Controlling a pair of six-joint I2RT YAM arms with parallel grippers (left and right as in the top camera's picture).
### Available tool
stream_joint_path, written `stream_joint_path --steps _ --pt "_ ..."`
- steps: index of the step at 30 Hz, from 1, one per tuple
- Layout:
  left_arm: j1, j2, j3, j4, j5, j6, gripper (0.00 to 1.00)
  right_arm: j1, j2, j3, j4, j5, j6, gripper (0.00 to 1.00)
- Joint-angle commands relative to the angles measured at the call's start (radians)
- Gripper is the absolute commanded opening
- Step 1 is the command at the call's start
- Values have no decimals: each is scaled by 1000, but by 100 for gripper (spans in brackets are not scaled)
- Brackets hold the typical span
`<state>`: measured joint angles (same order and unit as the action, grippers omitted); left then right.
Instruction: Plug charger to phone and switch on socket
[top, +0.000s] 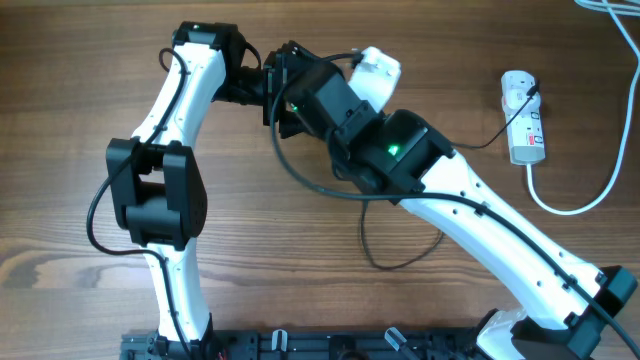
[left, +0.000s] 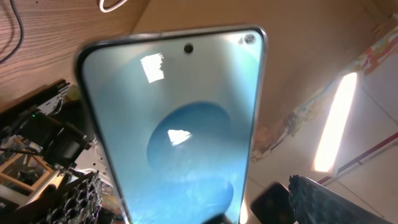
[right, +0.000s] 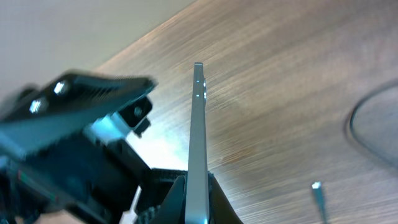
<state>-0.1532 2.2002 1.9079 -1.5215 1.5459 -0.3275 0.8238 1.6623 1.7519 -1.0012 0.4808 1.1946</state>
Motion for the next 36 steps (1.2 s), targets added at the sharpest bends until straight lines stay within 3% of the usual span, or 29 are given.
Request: stream_joint_path --steps 1,3,5,13,18,20,22,28,29,31,33,36 --pt "0 -1 17 14 5 5 100 -3 -37 21 -6 43 380 5" --pt "0 -1 17 14 1 5 96 -3 -39 21 -16 43 516 4" --pt "0 -1 17 14 2 5 74 -3 -39 21 -16 40 646 5" --pt "0 -1 17 13 2 4 38 -3 -39 21 -2 43 799 4" --pt "0 -1 17 14 2 -28 20 -3 -39 21 17 50 796 5" --pt "0 -1 17 14 2 -29 6 -3 -39 21 2 51 791 13" --pt "0 -1 17 14 2 -29 4 -3 -39 21 2 64 719 20" --pt "12 -1 16 116 -14 -29 4 -5 -77 21 -61 133 489 69" --pt "18 -1 16 139 -54 -30 4 -8 -93 21 -64 132 402 76" --pt "37 -1 16 158 -205 -30 4 -25 -134 21 -64 121 98 88" --pt "59 -1 16 158 -340 -29 4 -69 -149 21 -74 -11 -240 98" --pt "69 -1 16 173 -452 -29 4 -152 -128 21 -179 -175 -410 100"
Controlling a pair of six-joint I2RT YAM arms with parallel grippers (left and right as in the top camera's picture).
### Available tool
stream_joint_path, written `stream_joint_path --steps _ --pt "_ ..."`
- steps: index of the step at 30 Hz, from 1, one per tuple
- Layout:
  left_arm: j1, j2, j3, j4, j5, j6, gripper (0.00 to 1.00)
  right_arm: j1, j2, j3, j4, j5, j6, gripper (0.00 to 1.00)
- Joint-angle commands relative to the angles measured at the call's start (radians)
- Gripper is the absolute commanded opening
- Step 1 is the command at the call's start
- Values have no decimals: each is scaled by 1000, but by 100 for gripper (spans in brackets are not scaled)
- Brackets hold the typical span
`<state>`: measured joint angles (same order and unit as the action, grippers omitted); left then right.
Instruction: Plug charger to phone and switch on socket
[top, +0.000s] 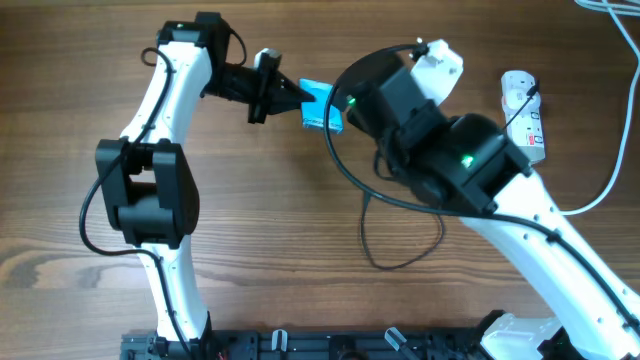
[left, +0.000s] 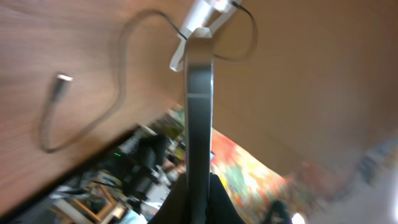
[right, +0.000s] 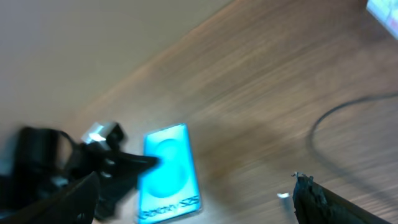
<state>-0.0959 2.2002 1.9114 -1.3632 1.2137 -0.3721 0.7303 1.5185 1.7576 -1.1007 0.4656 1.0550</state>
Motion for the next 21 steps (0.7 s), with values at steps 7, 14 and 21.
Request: stream_joint_path --steps 7,14,21 --pt "13 -1 13 45 -440 16 4 -122 144 11 -276 -261 -267 93" --pt "62 -23 13 48 -448 27 4 -124 308 -66 -259 -356 -272 88" --pt "256 -190 13 0 -53 27 4 -147 309 -111 -167 -424 -367 88"
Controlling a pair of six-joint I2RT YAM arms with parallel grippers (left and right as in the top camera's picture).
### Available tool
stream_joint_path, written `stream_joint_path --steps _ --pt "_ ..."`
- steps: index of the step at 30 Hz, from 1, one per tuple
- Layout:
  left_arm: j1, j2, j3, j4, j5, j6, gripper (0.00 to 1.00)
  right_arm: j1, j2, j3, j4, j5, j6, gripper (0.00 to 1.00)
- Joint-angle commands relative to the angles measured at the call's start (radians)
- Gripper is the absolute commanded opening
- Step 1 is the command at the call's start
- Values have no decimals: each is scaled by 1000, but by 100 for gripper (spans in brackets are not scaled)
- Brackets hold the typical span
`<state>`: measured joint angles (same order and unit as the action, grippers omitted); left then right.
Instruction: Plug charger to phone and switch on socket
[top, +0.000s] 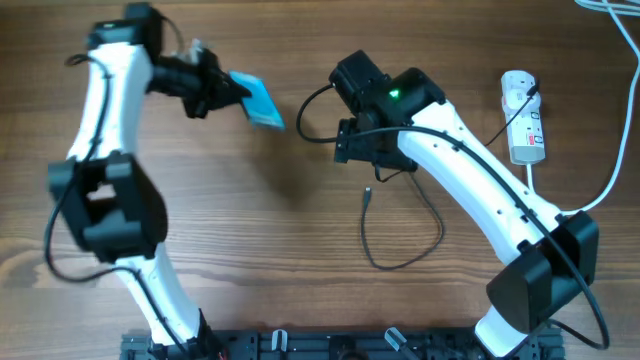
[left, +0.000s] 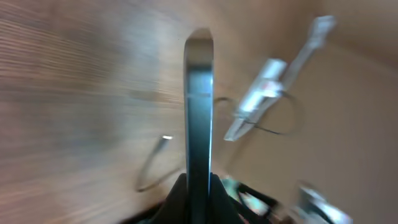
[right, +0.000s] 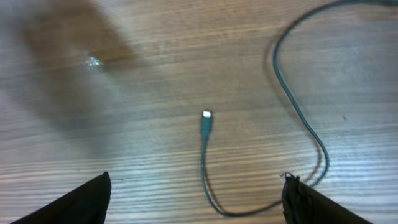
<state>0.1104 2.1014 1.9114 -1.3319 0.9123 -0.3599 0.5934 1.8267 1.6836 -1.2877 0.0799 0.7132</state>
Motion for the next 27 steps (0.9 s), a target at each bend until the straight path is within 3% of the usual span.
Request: stream_joint_path --steps 1,4,6,8,15,21,27 --pt "64 -93 13 -51 250 15 4 -11 1 -51 28 -38 -26 88" --pt "74 -93 13 -116 273 24 4 -11 1 -122 83 -42 -5 86" --pt "58 -93 13 -143 453 119 4 -12 1 -201 162 -62 -3 82" --pt "48 -93 13 -141 513 121 4 -11 1 -253 229 -100 -4 71" --pt "48 -93 13 -142 512 117 4 -10 3 -451 387 -92 158 55" --pt "48 -93 13 -142 511 117 4 -5 50 -508 460 -74 154 45" --pt "48 -93 13 -142 500 117 4 -2 96 -508 460 -82 154 46"
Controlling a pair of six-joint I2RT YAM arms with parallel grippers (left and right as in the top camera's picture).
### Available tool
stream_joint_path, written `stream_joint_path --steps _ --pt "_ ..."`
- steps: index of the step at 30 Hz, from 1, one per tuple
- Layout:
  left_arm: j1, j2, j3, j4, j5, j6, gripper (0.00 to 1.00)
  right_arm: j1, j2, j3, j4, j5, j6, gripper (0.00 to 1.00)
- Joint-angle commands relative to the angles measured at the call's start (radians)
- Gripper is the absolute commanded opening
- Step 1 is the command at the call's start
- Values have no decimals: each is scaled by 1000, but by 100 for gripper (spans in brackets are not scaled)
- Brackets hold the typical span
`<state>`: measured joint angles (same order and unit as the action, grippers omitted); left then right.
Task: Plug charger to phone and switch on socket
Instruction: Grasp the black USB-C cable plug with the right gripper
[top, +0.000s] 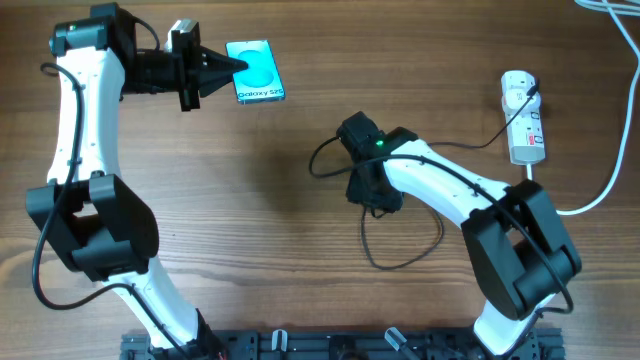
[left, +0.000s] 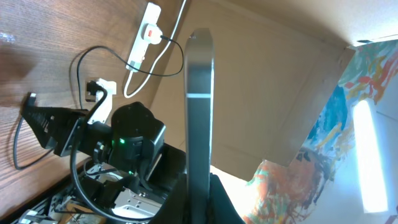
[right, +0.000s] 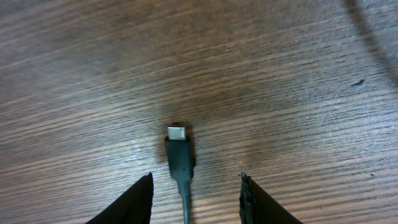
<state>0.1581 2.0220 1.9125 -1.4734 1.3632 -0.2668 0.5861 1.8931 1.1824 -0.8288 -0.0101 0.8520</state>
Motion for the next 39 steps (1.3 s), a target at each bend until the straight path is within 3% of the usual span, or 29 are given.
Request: stream_joint_path --steps 1,7,9,28,32,39 --pt "1 -14 12 1 49 24 4 5 40 -6 3 9 15 45" --pt "1 -14 12 3 49 24 4 17 48 -6 11 9 16 44" --pt "1 -14 12 3 49 24 4 34 48 -6 17 13 39 35" --pt "1 -14 12 3 48 24 4 48 48 -7 4 16 63 27" --pt "1 -14 12 3 49 24 4 48 48 -7 6 19 40 19" --pt "1 -14 12 3 49 24 4 48 48 -7 6 19 40 17"
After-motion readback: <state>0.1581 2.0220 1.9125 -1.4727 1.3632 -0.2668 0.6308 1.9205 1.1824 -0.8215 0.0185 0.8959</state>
